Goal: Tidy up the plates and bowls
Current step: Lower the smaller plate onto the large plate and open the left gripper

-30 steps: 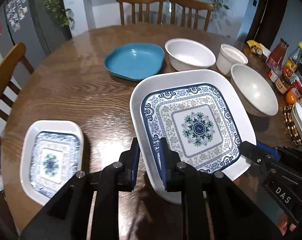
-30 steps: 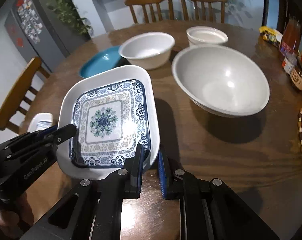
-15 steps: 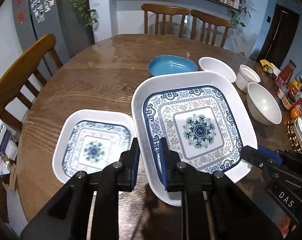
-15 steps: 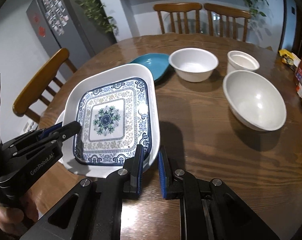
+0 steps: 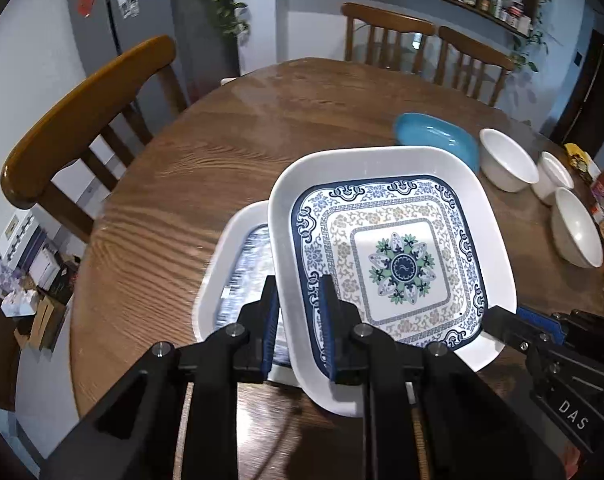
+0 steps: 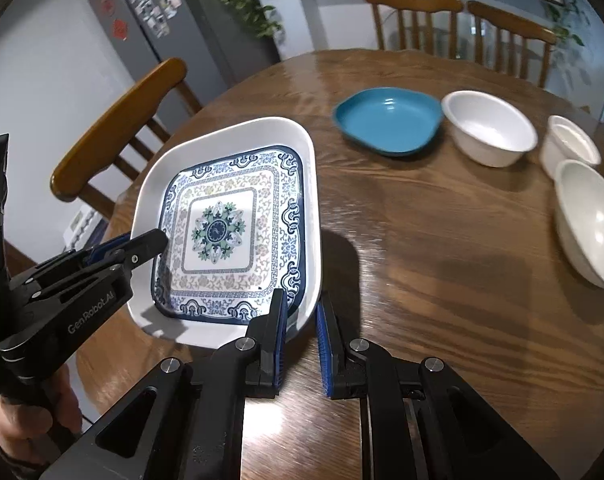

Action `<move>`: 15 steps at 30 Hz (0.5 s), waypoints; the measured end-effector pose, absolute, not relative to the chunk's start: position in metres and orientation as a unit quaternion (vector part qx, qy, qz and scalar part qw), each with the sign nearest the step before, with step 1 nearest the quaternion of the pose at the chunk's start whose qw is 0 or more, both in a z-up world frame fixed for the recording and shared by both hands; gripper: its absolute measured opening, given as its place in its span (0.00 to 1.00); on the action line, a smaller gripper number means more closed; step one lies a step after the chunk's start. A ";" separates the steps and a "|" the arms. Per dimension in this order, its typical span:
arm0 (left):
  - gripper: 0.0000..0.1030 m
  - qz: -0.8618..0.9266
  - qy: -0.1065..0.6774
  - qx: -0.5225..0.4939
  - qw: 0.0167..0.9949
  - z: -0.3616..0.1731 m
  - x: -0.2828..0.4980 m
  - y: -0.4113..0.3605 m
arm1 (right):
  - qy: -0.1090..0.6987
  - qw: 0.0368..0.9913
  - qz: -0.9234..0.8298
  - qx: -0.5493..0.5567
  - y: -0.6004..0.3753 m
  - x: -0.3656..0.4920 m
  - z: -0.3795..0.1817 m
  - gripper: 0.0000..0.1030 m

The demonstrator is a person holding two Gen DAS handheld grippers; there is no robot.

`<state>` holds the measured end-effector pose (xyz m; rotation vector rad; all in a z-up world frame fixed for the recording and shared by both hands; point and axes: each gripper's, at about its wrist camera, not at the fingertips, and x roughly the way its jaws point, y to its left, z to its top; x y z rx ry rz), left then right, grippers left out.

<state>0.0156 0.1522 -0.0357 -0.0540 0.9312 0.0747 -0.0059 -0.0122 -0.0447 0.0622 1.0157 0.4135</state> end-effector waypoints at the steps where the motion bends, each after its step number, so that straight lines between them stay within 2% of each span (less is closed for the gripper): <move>1: 0.16 0.038 0.450 -0.026 0.892 -0.037 0.016 0.156 | 0.486 0.850 0.201 0.029 -0.007 -0.004 -0.047 0.15; 15: 0.17 0.052 0.485 -0.005 0.873 -0.064 0.034 0.199 | 0.539 0.811 0.226 0.027 0.045 -0.001 -0.076 0.18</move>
